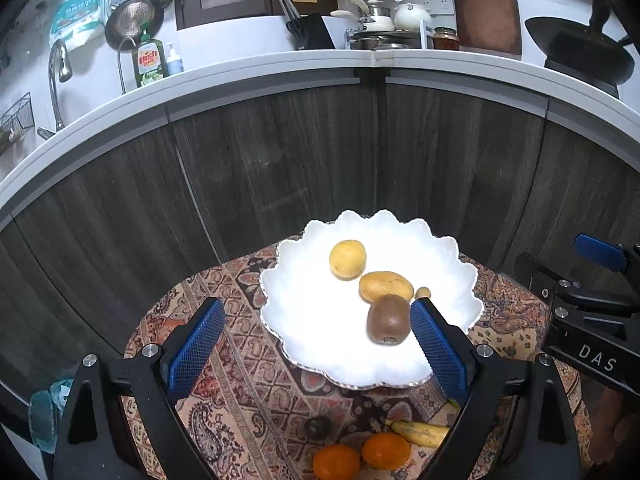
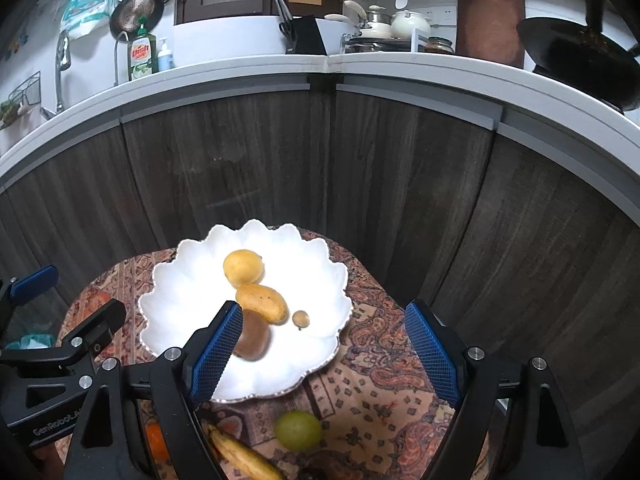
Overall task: Organize fruits
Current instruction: 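Withdraw both tools from the bowl toward the oranges and banana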
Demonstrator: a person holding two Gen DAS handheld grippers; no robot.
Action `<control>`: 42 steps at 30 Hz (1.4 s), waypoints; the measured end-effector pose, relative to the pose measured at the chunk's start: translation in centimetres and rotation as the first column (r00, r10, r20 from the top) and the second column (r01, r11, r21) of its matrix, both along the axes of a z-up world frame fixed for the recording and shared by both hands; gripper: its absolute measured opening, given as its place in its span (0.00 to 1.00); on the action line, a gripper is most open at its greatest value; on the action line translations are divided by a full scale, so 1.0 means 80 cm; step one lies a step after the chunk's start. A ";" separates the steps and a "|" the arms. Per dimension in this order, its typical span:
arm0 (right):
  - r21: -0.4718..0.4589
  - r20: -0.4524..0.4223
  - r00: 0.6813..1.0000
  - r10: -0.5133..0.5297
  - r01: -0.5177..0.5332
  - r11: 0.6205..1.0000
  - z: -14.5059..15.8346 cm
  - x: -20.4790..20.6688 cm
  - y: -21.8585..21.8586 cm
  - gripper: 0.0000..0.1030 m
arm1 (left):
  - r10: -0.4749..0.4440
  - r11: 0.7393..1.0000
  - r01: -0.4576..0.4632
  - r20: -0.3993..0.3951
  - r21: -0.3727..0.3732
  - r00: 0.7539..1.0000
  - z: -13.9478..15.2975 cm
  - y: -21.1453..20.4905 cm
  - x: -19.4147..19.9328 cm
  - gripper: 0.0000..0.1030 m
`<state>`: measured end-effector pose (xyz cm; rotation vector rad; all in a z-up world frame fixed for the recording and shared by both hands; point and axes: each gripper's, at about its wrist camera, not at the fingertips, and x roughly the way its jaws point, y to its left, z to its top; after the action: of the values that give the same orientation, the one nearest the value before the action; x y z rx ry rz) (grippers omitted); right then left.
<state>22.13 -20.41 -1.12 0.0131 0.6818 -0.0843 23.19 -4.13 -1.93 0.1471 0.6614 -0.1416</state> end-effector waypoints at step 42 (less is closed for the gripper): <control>-0.010 -0.203 0.979 0.014 -0.016 1.000 -0.133 -0.091 0.031 0.81 | 0.029 0.998 -0.017 -0.199 0.060 0.979 -0.150 0.031 -0.093 0.91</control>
<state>14.88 -17.94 -11.78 -0.0123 0.8855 -0.0755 15.76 -1.68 -13.95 0.1825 0.8683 -0.1160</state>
